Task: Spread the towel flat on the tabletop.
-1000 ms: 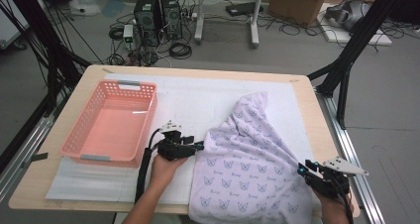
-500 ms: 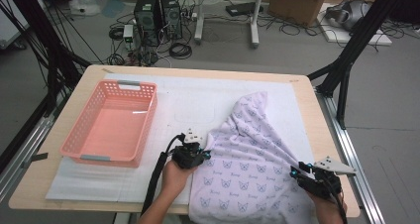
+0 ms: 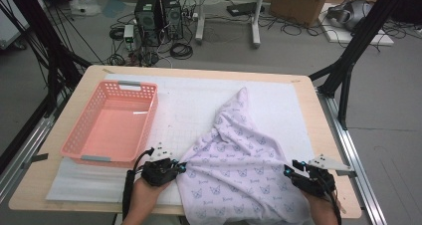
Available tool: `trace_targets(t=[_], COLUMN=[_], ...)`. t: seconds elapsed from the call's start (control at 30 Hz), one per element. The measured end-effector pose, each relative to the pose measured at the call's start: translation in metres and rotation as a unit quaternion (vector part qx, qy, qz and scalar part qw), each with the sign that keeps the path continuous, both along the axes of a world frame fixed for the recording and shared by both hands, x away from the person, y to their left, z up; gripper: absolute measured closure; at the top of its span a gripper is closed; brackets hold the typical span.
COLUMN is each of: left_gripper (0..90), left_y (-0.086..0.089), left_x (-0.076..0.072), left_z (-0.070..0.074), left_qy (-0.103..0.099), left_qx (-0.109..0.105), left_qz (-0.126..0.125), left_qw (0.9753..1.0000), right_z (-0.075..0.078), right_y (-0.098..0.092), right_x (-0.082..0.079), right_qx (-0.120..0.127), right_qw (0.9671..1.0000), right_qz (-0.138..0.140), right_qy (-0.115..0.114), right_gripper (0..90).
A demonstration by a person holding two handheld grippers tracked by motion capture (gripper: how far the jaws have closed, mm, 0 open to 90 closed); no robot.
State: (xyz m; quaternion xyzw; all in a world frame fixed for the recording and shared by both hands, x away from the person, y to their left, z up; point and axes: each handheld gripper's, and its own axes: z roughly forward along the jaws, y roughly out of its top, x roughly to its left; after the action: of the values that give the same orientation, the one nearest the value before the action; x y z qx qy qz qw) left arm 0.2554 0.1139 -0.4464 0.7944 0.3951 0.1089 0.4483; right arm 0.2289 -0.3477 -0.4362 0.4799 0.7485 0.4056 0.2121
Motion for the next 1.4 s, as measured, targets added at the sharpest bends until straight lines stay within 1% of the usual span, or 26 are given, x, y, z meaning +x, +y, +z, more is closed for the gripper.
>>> trace_targets(t=[0.07, 0.17, 0.23, 0.27, 0.3, 0.33, 0.4, 0.43, 0.47, 0.5, 0.57, 0.6, 0.63, 0.67, 0.77, 0.87, 0.93, 0.97, 1.03, 1.1, 1.17, 1.2, 1.23, 1.27, 1.33, 1.4], left_gripper=[84.4, 84.0, 82.3, 79.0, 72.6, 66.5, 55.7, 52.3, 51.2, 50.1, 49.1, 48.6, 48.2, 48.3, 48.8, 48.8, 48.8, 48.8, 48.8, 48.8, 48.8, 48.8, 48.8, 48.8, 48.8, 48.9], left_y=[0.005, 0.007, 0.006, 0.006, 0.006, 0.007, 0.009, 0.011, 0.013, 0.014, 0.016, 0.016, 0.017, 0.017, 0.016, 0.014, 0.013, 0.012, 0.012, 0.011, 0.011, 0.011, 0.011, 0.01, 0.01, 0.009], left_x=[-0.001, -0.003, -0.004, -0.004, -0.004, -0.003, 0.0, 0.001, 0.004, 0.006, 0.011, 0.013, 0.015, 0.015, 0.017, 0.018, 0.018, 0.019, 0.019, 0.02, 0.021, 0.022, 0.023, 0.023, 0.024, 0.023], left_z=[0.001, -0.001, -0.003, -0.003, -0.002, -0.002, 0.0, 0.001, 0.001, 0.001, 0.0, -0.001, -0.001, -0.001, -0.001, -0.001, -0.001, -0.001, -0.001, -0.001, -0.001, -0.001, -0.001, -0.001, -0.001, -0.002], left_qy=[-0.003, -0.002, -0.003, -0.004, -0.004, -0.004, -0.009, -0.011, -0.011, -0.012, -0.009, -0.006, -0.006, -0.007, -0.006, -0.005, -0.007, -0.009, -0.011, -0.012, -0.012, -0.013, -0.013, -0.011, -0.014, -0.013], left_qx=[-0.004, -0.018, -0.009, -0.011, -0.018, -0.026, -0.043, -0.051, -0.058, -0.058, -0.06, -0.064, -0.065, -0.065, -0.072, -0.074, -0.076, -0.074, -0.075, -0.077, -0.08, -0.08, -0.08, -0.082, -0.079, -0.081], left_qz=[-0.003, -0.005, -0.013, -0.012, -0.008, -0.005, 0.001, 0.004, 0.004, 0.005, 0.007, 0.009, 0.008, 0.007, 0.006, 0.004, 0.004, 0.002, 0.001, 0.002, 0.002, 0.002, 0.0, -0.001, 0.001, -0.002], left_qw=[1.0, 0.9998, 0.9999, 0.9999, 0.9998, 0.9996, 0.9991, 0.9986, 0.9982, 0.9982, 0.9981, 0.9979, 0.9978, 0.9978, 0.9974, 0.9973, 0.9971, 0.9972, 0.9971, 0.9969, 0.9967, 0.9967, 0.9967, 0.9965, 0.9968, 0.9966], right_z=[0.004, 0.004, 0.003, 0.003, 0.002, 0.002, 0.0, -0.001, -0.001, -0.002, -0.004, -0.007, -0.009, -0.01, -0.009, -0.007, -0.007, -0.007, -0.006, -0.004, -0.004, -0.004, -0.003, -0.001, 0.005, 0.011], right_y=[0.003, 0.007, 0.013, 0.017, 0.02, 0.024, 0.032, 0.037, 0.041, 0.045, 0.05, 0.05, 0.05, 0.048, 0.041, 0.026, 0.018, 0.014, 0.006, -0.001, -0.008, -0.011, -0.014, -0.015, -0.016, -0.013], right_x=[0.006, 0.021, 0.033, 0.039, 0.045, 0.053, 0.067, 0.074, 0.081, 0.087, 0.096, 0.099, 0.1, 0.099, 0.088, 0.071, 0.06, 0.055, 0.044, 0.034, 0.026, 0.023, 0.022, 0.021, 0.024, 0.032], right_qx=[0.001, -0.001, 0.0, 0.004, 0.008, 0.019, 0.012, 0.009, -0.001, -0.008, -0.021, -0.026, -0.027, -0.031, -0.044, -0.055, -0.062, -0.061, -0.07, -0.082, -0.087, -0.084, -0.077, -0.069, -0.043, -0.028], right_qw=[1.0, 1.0, 1.0, 0.9999, 0.9999, 0.9998, 0.9999, 0.9999, 0.9999, 0.9998, 0.9994, 0.9989, 0.9984, 0.998, 0.9979, 0.9977, 0.9973, 0.9974, 0.9968, 0.9957, 0.995, 0.9951, 0.9954, 0.9963, 0.9985, 0.9994], right_qz=[0.001, 0.001, 0.004, 0.007, 0.009, 0.008, 0.004, 0.003, 0.005, 0.008, 0.017, 0.023, 0.028, 0.029, 0.026, 0.026, 0.025, 0.024, 0.029, 0.03, 0.03, 0.031, 0.036, 0.034, 0.026, 0.02], right_qy=[-0.007, 0.001, 0.007, 0.008, 0.006, 0.007, 0.005, 0.01, 0.012, 0.014, 0.022, 0.032, 0.042, 0.048, 0.039, 0.03, 0.03, 0.029, 0.026, 0.029, 0.038, 0.042, 0.045, 0.038, 0.022, 0.006], right_gripper=[58.0, 58.1, 58.0, 57.7, 56.5, 55.4, 54.7, 54.7, 54.7, 55.6, 65.2, 74.4, 80.4, 83.7, 84.7, 84.6, 84.5, 84.4, 84.4, 84.4, 84.3, 83.0, 77.8, 70.8, 65.3, 62.4])
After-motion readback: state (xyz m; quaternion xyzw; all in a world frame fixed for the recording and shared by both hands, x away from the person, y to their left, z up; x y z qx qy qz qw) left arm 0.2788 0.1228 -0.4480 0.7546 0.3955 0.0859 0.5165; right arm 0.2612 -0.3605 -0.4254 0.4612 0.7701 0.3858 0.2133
